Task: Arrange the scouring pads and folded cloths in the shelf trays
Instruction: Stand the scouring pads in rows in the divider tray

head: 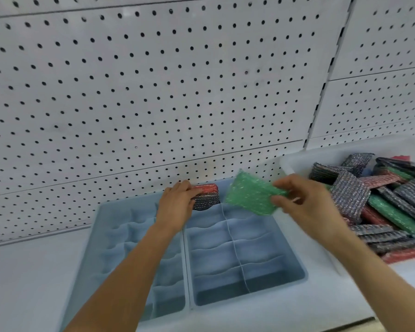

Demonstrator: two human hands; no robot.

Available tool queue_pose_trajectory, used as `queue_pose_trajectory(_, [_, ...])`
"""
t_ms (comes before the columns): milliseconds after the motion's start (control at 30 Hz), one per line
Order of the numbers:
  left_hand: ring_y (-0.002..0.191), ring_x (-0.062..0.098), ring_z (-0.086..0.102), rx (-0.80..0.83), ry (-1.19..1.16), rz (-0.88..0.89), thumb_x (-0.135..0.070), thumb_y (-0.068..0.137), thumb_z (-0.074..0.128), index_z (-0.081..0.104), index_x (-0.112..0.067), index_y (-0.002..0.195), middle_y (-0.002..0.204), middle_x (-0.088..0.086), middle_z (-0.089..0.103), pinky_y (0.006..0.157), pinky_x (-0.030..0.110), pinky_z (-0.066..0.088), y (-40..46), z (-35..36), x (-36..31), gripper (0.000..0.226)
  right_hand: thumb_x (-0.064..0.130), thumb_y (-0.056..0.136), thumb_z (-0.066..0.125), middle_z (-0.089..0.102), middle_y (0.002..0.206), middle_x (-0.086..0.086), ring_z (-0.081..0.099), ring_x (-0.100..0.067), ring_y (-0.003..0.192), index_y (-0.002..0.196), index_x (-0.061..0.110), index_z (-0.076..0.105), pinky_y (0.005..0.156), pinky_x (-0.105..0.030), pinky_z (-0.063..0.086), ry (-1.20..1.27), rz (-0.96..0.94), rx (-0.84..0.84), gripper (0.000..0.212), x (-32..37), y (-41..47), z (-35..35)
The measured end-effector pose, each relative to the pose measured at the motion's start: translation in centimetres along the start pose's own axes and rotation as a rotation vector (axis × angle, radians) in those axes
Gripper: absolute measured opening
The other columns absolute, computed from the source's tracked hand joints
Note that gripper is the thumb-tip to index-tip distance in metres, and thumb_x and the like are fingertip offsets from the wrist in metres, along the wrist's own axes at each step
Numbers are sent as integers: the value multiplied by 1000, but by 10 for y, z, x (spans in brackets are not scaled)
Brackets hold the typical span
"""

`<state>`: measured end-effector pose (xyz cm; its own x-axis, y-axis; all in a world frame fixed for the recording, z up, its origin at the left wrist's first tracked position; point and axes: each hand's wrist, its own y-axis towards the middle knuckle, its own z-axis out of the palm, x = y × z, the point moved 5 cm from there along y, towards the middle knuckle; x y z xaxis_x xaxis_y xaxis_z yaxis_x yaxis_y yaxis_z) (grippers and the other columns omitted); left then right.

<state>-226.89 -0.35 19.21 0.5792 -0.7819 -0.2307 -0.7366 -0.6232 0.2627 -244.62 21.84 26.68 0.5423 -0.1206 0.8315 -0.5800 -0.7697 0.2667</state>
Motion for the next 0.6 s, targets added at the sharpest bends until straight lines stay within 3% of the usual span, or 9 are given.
queue_pose_trajectory(100, [102,19,57,4,-231,-99,-8,90,60,66,-26,123,111,-2,65,80,28,44,-5,-2,20,38,4,78,75,64,74,15,58,-3,65,79,35,61,65,-11,47,-2,-35,78,34,1,8,54])
queue_pose_trajectory(167, [99,15,60,50,-479,-192,-6,95,52,66,-24,121,116,-3,68,85,24,47,-6,-3,31,35,8,78,74,63,74,16,58,-4,67,82,32,64,68,-15,48,-75,-59,132,26,-3,16,85])
queue_pose_trajectory(267, [73,11,55,116,-694,-310,-5,99,37,62,-23,124,113,-3,69,70,19,43,-12,-13,35,40,15,80,73,60,82,19,57,-7,75,93,25,68,76,-27,51,-210,-77,187,17,-14,27,118])
queue_pose_trajectory(400, [110,9,55,193,-632,-296,-16,101,44,62,-20,127,122,-6,61,94,21,39,-22,-18,24,32,16,85,68,67,98,9,60,-13,85,100,20,67,75,-33,52,-350,-64,268,16,-25,31,146])
queue_pose_trajectory(600, [119,16,53,106,-324,-173,-13,94,59,72,-18,113,128,-2,62,105,26,37,-24,-7,21,23,17,88,61,63,109,3,59,-20,92,107,21,64,69,-31,49,-460,-80,285,19,-35,40,161])
